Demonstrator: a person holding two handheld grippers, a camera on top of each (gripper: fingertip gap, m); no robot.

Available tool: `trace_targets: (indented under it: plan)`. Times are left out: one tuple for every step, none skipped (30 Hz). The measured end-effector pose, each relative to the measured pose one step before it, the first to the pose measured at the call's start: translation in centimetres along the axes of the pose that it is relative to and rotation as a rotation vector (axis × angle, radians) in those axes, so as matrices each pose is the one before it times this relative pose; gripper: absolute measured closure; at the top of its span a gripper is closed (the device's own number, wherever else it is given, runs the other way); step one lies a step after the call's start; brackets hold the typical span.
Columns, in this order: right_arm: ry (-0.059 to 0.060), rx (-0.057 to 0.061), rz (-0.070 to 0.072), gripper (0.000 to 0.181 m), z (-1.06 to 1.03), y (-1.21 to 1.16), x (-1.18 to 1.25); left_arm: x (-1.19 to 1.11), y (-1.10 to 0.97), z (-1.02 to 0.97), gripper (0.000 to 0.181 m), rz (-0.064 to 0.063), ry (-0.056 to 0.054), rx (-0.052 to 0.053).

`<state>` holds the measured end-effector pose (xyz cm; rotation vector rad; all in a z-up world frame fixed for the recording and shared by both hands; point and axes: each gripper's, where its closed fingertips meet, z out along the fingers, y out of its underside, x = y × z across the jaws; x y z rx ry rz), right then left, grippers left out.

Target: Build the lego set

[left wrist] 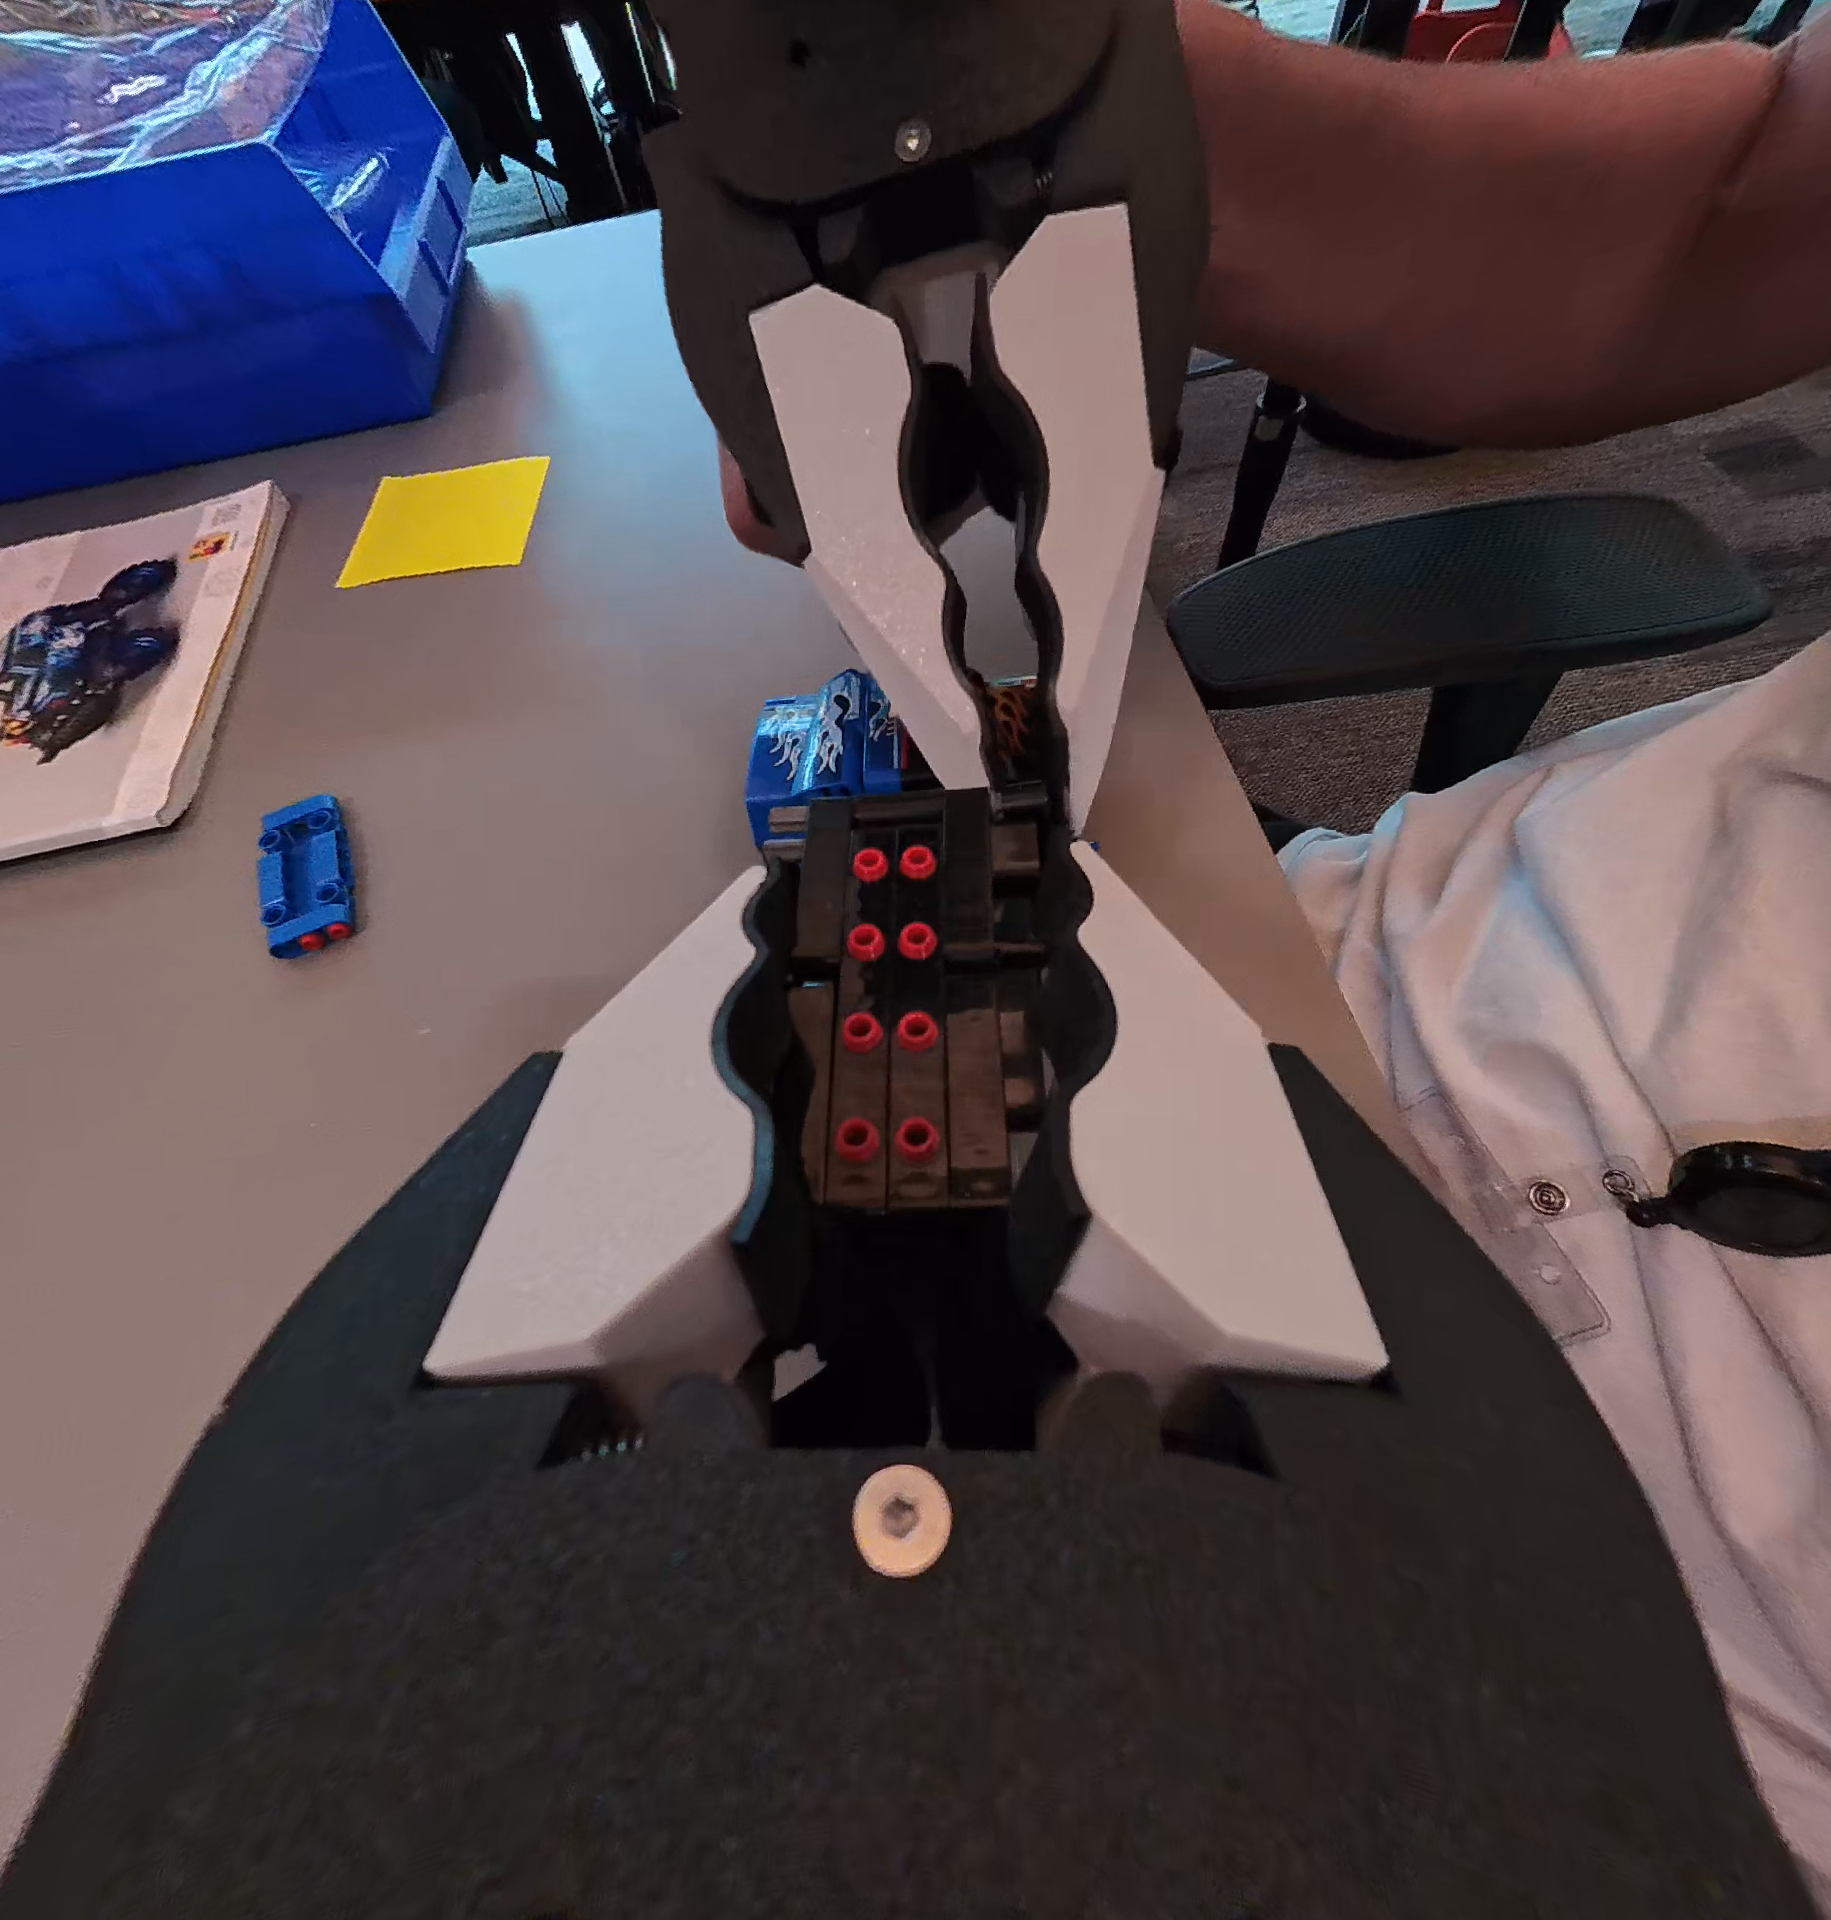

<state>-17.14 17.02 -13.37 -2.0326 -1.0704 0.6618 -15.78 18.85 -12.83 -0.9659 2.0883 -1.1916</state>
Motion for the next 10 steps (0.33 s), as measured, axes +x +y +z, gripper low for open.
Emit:
trace_targets:
  plan:
    - [0.0049,-0.0037,0.0211,0.175,0.053,-0.014,0.163,-0.106,0.05,-0.044,0.133,0.0037,-0.0023,-0.0021]
    - [0.0206,-0.0122,-0.0314,0.175,0.05,-0.009,-0.015,-0.018,0.031,-0.028,0.134,0.0041,0.0015,-0.0015]
    - [0.0045,-0.0045,-0.0008,0.175,0.006,0.015,-0.007,0.016,0.007,-0.015,0.135,0.0055,-0.0017,-0.0021]
    - [0.0173,-0.01,0.0007,0.175,0.008,-0.007,0.026,-0.015,0.011,0.006,0.136,0.0002,-0.0017,-0.0016]
    - [0.036,-0.0123,-0.0434,0.174,-0.023,0.0,0.041,-0.01,0.017,-0.004,0.136,-0.0046,0.002,-0.0016]
    - [0.0174,-0.0118,0.0075,0.174,-0.024,0.088,0.208,-0.177,0.032,0.023,0.136,-0.0053,-0.0061,-0.0027]
    - [0.0486,-0.0243,-0.0219,0.176,-0.046,0.06,0.455,-0.302,0.022,0.016,0.131,-0.0028,-0.0131,-0.0013]
    - [0.0441,-0.0201,-0.0571,0.174,0.001,-0.033,0.124,-0.129,0.019,-0.025,0.131,-0.0036,-0.0005,-0.0009]
    - [0.0201,-0.0204,0.0078,0.174,0.06,0.023,0.055,-0.015,0.033,-0.029,0.13,-0.0054,0.0079,-0.0009]
    - [0.0228,-0.0124,-0.0289,0.174,-0.002,0.014,0.0,0.011,0.006,-0.017,0.135,0.0022,-0.0014,0.0009]
